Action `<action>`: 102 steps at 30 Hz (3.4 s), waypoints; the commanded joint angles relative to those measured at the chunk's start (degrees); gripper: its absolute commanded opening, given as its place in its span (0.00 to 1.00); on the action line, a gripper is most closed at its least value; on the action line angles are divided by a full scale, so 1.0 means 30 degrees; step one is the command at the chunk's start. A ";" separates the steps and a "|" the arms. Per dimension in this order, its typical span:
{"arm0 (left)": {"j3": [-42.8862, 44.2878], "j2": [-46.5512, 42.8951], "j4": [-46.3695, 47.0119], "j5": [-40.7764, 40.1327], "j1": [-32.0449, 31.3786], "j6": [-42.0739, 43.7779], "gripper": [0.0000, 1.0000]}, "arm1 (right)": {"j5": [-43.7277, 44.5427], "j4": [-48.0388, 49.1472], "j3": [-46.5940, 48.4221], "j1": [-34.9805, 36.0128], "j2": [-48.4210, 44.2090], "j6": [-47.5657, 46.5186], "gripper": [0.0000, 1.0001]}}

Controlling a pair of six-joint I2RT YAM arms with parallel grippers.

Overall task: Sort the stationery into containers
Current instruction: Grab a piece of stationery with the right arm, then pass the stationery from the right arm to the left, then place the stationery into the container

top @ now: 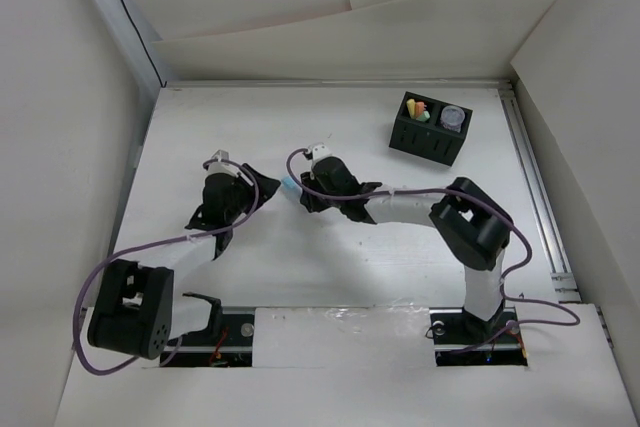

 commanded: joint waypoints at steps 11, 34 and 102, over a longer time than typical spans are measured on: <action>0.1398 0.3001 0.4299 0.2544 0.0039 -0.2148 0.53 | -0.1086 0.1022 -0.1072 0.0194 -0.2670 0.0720 0.08; 0.1574 0.5259 0.7145 0.3631 0.0039 -0.3264 0.28 | -0.2844 0.1959 -0.1599 0.0194 -0.3873 0.1277 0.08; 3.7899 2.5413 -0.0032 -0.4924 -0.9131 0.5584 0.10 | 0.6004 -0.2494 -1.0271 -0.7218 -2.3472 0.6492 0.23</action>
